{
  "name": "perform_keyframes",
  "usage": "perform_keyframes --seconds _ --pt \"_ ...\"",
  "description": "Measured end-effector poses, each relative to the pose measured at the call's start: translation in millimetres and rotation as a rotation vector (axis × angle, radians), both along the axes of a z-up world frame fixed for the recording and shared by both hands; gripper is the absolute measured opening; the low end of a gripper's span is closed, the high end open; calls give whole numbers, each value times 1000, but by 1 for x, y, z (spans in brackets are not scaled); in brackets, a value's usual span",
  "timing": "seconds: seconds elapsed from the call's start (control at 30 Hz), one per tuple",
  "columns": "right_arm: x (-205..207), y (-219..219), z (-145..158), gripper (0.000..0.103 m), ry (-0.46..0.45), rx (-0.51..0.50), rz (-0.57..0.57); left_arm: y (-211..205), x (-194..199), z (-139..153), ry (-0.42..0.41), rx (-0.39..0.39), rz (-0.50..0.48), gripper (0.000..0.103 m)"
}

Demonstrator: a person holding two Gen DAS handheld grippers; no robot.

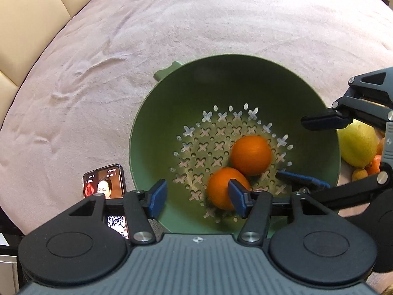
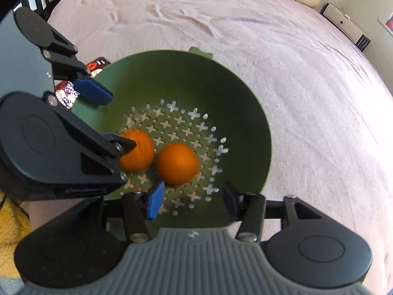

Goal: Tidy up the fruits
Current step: 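Open both tools to drop the mandarins into the colander, then move both open tools back toward the fruit pile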

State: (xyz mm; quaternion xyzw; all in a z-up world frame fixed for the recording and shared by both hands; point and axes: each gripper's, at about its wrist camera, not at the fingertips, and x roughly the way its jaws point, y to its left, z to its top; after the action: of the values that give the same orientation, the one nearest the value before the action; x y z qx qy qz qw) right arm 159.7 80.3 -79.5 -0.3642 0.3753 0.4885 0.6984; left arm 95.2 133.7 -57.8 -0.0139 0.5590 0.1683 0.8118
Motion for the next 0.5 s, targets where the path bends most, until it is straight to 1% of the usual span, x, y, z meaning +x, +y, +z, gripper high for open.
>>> perform_keyframes --seconds 0.13,0.2,0.3,0.4,0.5 --pt "-4 -4 10 55 -23 22 -11 0 -3 8 -30 1 -2 71" --pt "-5 -8 17 56 -42 41 -31 -3 -5 14 -61 11 -5 72" --pt "-8 -14 26 56 -72 60 -70 -6 -8 22 -102 23 -20 74" --pt "-11 -23 36 57 -92 87 -115 -8 -10 27 -128 27 -15 74" --pt "-13 -36 46 57 -100 131 -183 -13 -14 34 -180 38 -16 74"
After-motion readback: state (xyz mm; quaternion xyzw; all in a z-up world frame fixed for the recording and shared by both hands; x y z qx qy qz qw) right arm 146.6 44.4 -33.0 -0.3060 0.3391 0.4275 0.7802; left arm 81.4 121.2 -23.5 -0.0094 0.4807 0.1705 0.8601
